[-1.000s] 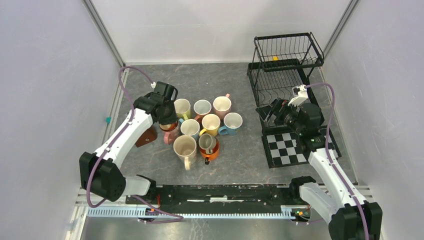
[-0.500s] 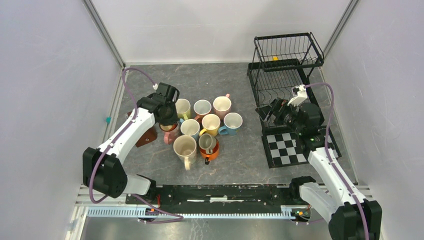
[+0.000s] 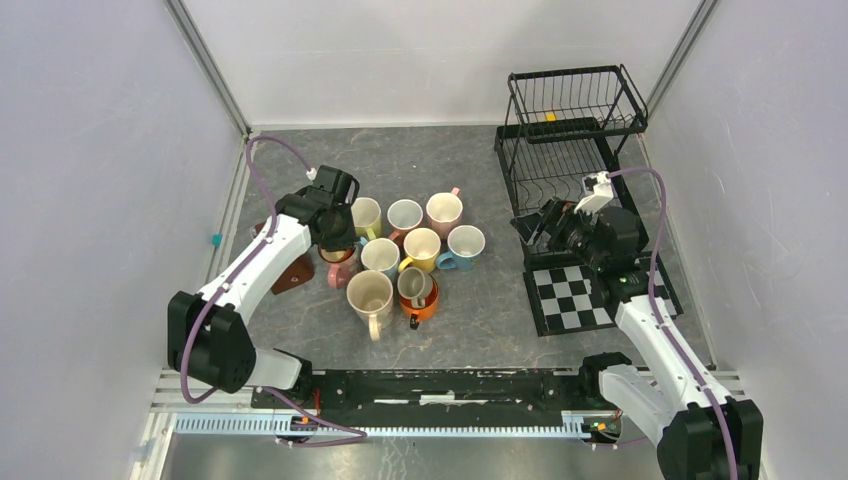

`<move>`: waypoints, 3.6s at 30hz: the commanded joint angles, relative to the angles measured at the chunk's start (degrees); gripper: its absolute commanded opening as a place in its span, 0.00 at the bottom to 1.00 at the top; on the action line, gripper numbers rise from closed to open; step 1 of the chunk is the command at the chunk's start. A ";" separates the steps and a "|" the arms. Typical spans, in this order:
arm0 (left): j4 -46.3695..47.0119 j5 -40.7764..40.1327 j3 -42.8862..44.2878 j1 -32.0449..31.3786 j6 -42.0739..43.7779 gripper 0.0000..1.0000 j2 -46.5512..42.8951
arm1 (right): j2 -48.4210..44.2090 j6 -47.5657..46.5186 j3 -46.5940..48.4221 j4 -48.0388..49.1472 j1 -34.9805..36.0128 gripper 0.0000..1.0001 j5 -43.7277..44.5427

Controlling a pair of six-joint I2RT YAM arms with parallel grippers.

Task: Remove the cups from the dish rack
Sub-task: Place the cup into the cup, then reset both arms

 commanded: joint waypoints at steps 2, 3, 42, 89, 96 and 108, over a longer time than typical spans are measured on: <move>2.77 0.60 -0.20 0.46 2.04 0.02 0.66 | -0.14 0.06 -0.30 2.58 0.34 0.98 -0.90; 2.91 0.60 -0.31 0.49 2.02 0.02 0.74 | -0.15 0.03 -0.39 2.58 0.40 0.98 -0.92; 1.72 0.26 1.19 0.50 2.90 0.27 -0.67 | -0.19 0.56 -0.56 2.93 0.85 0.98 -0.68; -2.60 3.94 6.55 0.50 4.16 0.59 -9.72 | -0.54 0.20 2.02 0.89 2.25 0.98 0.16; -2.62 9.99 8.94 0.48 4.39 0.91 -14.06 | -1.64 0.16 4.27 -0.61 2.51 0.98 0.13; 4.84 23.28 9.77 0.36 4.24 1.00 -21.84 | -8.72 0.01 9.26 1.30 2.89 0.98 -2.42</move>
